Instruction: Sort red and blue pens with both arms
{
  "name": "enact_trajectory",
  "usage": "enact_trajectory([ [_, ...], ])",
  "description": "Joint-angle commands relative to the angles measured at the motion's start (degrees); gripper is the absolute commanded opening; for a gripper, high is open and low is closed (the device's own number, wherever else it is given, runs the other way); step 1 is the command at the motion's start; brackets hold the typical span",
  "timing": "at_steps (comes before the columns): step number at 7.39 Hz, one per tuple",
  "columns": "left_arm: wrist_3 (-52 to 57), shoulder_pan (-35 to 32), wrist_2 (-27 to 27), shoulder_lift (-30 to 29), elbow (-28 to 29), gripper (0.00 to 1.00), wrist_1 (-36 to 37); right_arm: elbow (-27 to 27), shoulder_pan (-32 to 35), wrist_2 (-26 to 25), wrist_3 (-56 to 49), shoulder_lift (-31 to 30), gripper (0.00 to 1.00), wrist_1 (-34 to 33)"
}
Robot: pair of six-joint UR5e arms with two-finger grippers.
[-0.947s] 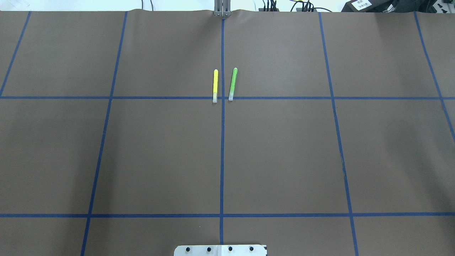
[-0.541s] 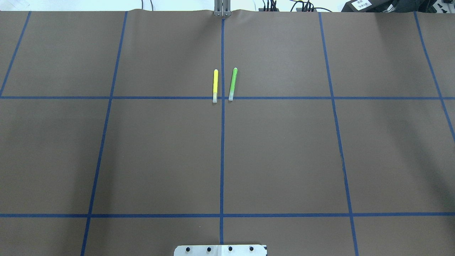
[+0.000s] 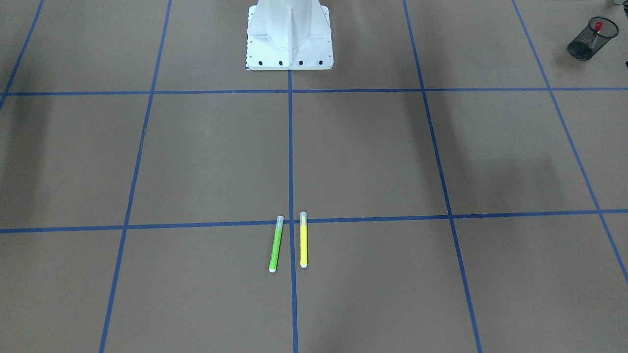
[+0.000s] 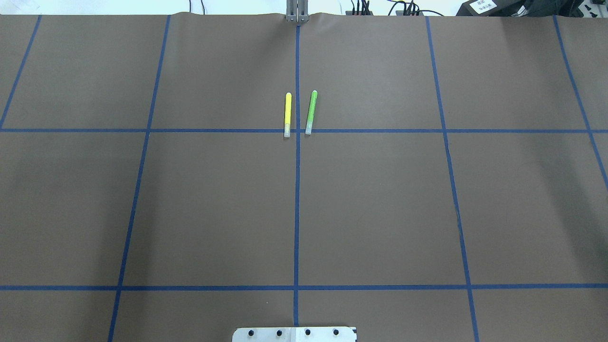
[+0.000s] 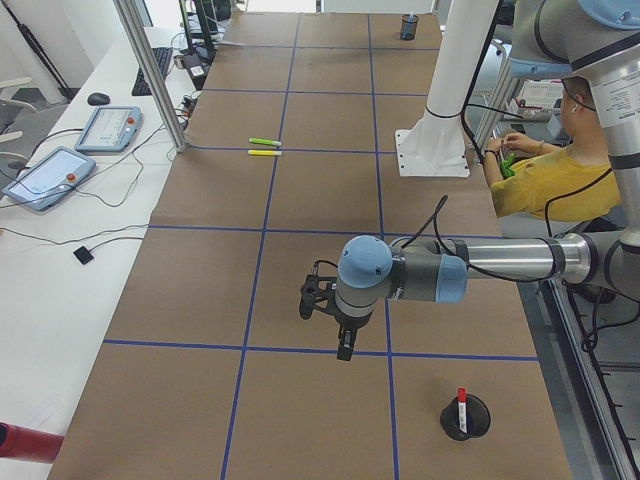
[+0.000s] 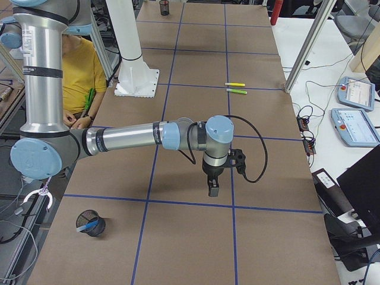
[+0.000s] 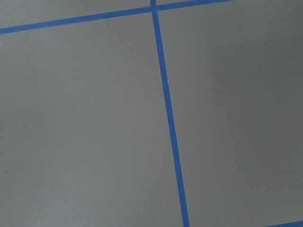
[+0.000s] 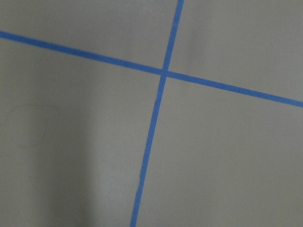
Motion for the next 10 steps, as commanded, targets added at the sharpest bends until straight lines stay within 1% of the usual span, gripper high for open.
enact_trajectory([
  [1,-0.44,-0.10,0.00,-0.54,0.20,1.00,0.68,0.09,0.55,1.25,7.85,-4.26,0.97,6.67],
  [2,-3.14,-0.10,0.09,-1.59,0.11,1.00,0.95,-0.08,0.55,1.17,11.55,-6.62,0.97,12.27],
  [3,-4.13,-0.10,0.09,-1.95,0.20,1.00,0.86,-0.17,0.55,1.43,11.94,-7.69,0.99,15.46],
  [5,-4.14,-0.10,0.00,-1.95,0.20,1.00,0.95,-0.17,0.55,0.82,11.51,-7.79,0.99,15.58],
  [8,-4.05,-0.10,0.09,-1.95,0.64,1.00,0.51,-0.70,0.46,1.52,11.76,-7.61,0.99,15.05],
  [10,-3.87,-0.10,0.09,-1.78,0.64,1.00,0.42,-1.49,0.55,0.39,11.77,-7.79,0.99,15.14],
])
